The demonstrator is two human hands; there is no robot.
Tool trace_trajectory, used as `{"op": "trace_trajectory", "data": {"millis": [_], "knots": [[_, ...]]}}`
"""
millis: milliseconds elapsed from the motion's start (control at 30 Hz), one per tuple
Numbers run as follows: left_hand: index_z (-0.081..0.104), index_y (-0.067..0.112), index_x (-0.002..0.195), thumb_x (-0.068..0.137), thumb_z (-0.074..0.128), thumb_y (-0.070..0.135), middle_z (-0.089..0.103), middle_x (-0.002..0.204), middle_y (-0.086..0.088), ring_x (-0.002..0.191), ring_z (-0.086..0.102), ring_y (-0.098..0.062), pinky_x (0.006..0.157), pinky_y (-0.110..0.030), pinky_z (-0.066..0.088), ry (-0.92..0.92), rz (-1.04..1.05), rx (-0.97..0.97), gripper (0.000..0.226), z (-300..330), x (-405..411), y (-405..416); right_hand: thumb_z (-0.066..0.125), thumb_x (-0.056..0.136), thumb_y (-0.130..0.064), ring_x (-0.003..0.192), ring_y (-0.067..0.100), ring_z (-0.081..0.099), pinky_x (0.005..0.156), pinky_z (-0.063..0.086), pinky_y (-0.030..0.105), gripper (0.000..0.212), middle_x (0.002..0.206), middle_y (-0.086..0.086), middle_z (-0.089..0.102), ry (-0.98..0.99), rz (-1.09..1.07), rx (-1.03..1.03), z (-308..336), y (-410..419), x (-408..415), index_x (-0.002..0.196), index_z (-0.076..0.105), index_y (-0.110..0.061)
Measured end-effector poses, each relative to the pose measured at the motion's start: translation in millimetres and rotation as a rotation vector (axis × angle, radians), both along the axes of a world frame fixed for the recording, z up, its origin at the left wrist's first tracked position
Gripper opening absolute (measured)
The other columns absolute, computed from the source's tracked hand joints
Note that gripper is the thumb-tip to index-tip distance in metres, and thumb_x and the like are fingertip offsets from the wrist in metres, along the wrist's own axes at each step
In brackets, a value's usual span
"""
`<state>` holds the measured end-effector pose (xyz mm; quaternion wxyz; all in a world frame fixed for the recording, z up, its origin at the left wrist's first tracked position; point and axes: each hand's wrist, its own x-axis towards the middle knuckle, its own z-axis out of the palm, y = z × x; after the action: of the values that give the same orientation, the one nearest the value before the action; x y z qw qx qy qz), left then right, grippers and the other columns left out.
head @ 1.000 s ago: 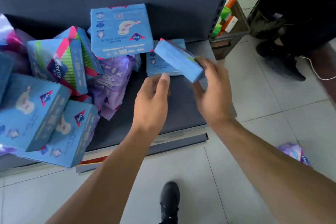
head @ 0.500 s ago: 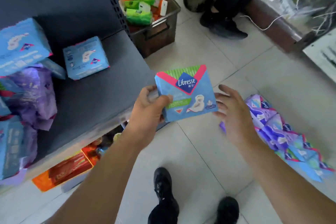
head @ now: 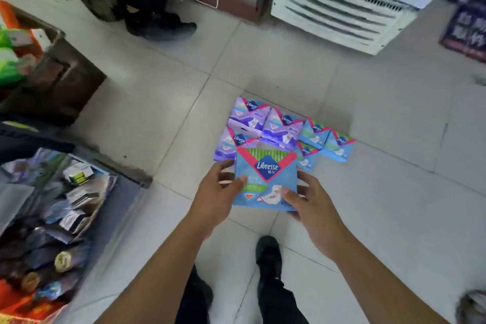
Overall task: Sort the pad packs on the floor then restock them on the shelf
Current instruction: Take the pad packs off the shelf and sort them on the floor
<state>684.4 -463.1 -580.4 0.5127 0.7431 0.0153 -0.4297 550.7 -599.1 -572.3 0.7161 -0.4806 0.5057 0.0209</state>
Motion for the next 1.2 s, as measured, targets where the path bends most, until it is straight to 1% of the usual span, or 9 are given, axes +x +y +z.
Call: {"op": "trace_trajectory", "data": {"millis": [67, 133, 233, 500, 667, 800, 867, 1000, 1200], "knots": [[0.056, 0.023, 0.121, 0.089, 0.069, 0.022, 0.067, 0.102, -0.003, 0.087, 0.069, -0.018, 0.067, -0.028, 0.055, -0.023, -0.085, 0.018, 0.034, -8.7, -18.9, -33.4, 0.066, 0.089, -0.010, 0.076, 0.009, 0.070, 0.066, 0.054, 0.025, 0.034, 0.101, 0.003, 0.070, 0.039, -0.073, -0.002, -7.1, -24.9, -27.6, 0.119, 0.052, -0.020], [0.056, 0.025, 0.120, 0.090, 0.068, 0.023, 0.067, 0.101, 0.000, 0.085, 0.068, -0.014, 0.066, -0.024, 0.054, -0.037, -0.162, 0.040, 0.032, -17.5, -32.2, -62.7, 0.065, 0.090, -0.011, 0.077, 0.008, 0.070, 0.067, 0.052, 0.023, 0.029, 0.105, 0.003, 0.070, 0.069, -0.137, 0.009, -16.8, -45.0, -47.9, 0.116, 0.053, -0.020], [0.054, 0.026, 0.121, 0.091, 0.066, 0.024, 0.065, 0.101, 0.002, 0.081, 0.066, -0.006, 0.060, -0.013, 0.051, -0.044, -0.233, 0.067, 0.032, -35.4, -41.7, -97.0, 0.065, 0.091, -0.013, 0.089, 0.012, 0.069, 0.075, 0.052, 0.027, 0.027, 0.107, 0.000, 0.070, 0.106, -0.219, 0.037, -36.5, -67.6, -64.4, 0.115, 0.055, -0.021], [0.052, 0.026, 0.120, 0.093, 0.063, 0.029, 0.064, 0.100, 0.005, 0.080, 0.065, 0.000, 0.061, -0.014, 0.052, 0.005, -0.407, 0.111, 0.029, -116.2, -22.2, -169.3, 0.070, 0.088, -0.023, 0.095, 0.015, 0.068, 0.078, 0.049, 0.033, 0.031, 0.106, -0.004, 0.072, 0.251, -0.307, -0.001, -110.7, -112.8, -59.1, 0.115, 0.056, -0.023], [0.054, 0.024, 0.120, 0.094, 0.061, 0.023, 0.067, 0.105, 0.004, 0.093, 0.066, -0.008, 0.081, -0.032, 0.057, -0.036, -0.542, 0.152, 0.028, -187.4, -11.6, -203.1, 0.069, 0.090, -0.019, 0.091, 0.015, 0.068, 0.072, 0.049, 0.028, 0.030, 0.104, -0.002, 0.073, 0.291, -0.328, 0.006, -179.7, -149.7, -53.2, 0.117, 0.056, -0.021], [0.051, 0.022, 0.123, 0.095, 0.056, 0.019, 0.061, 0.107, 0.004, 0.094, 0.062, -0.011, 0.076, -0.025, 0.051, -0.040, -0.657, 0.251, 0.029, -234.7, -6.6, -224.5, 0.069, 0.089, -0.017, 0.088, 0.014, 0.071, 0.064, 0.049, 0.021, 0.030, 0.105, 0.003, 0.073, 0.335, -0.326, -0.003, -242.5, -174.0, -56.2, 0.116, 0.055, -0.018], [0.051, 0.021, 0.127, 0.095, 0.055, 0.021, 0.059, 0.108, 0.004, 0.094, 0.060, -0.012, 0.079, -0.024, 0.046, -0.085, -0.683, 0.331, 0.032, -258.6, -3.2, -233.3, 0.070, 0.089, -0.017, 0.089, 0.017, 0.071, 0.063, 0.048, 0.022, 0.029, 0.106, 0.005, 0.073, 0.383, -0.315, -0.036, -279.8, -185.5, -60.5, 0.114, 0.055, -0.017], [0.052, 0.020, 0.128, 0.095, 0.054, 0.023, 0.061, 0.111, 0.003, 0.099, 0.060, -0.014, 0.089, -0.027, 0.045, -0.150, -0.756, 0.421, 0.033, -313.0, -0.9, -246.7, 0.072, 0.088, -0.020, 0.096, 0.021, 0.070, 0.083, 0.056, 0.040, 0.031, 0.113, 0.007, 0.071, 0.454, -0.286, -0.056, -362.6, -202.8, -63.3, 0.113, 0.054, -0.019], [0.055, 0.019, 0.125, 0.094, 0.053, 0.022, 0.063, 0.113, 0.001, 0.093, 0.057, -0.012, 0.083, -0.020, 0.038, -0.163, -0.808, 0.496, 0.031, -379.8, -13.7, -258.0, 0.070, 0.087, -0.021, 0.094, 0.017, 0.069, 0.090, 0.055, 0.041, 0.026, 0.109, 0.001, 0.070, 0.450, -0.276, -0.118, -451.6, -218.7, -50.9, 0.109, 0.056, -0.022]]}}
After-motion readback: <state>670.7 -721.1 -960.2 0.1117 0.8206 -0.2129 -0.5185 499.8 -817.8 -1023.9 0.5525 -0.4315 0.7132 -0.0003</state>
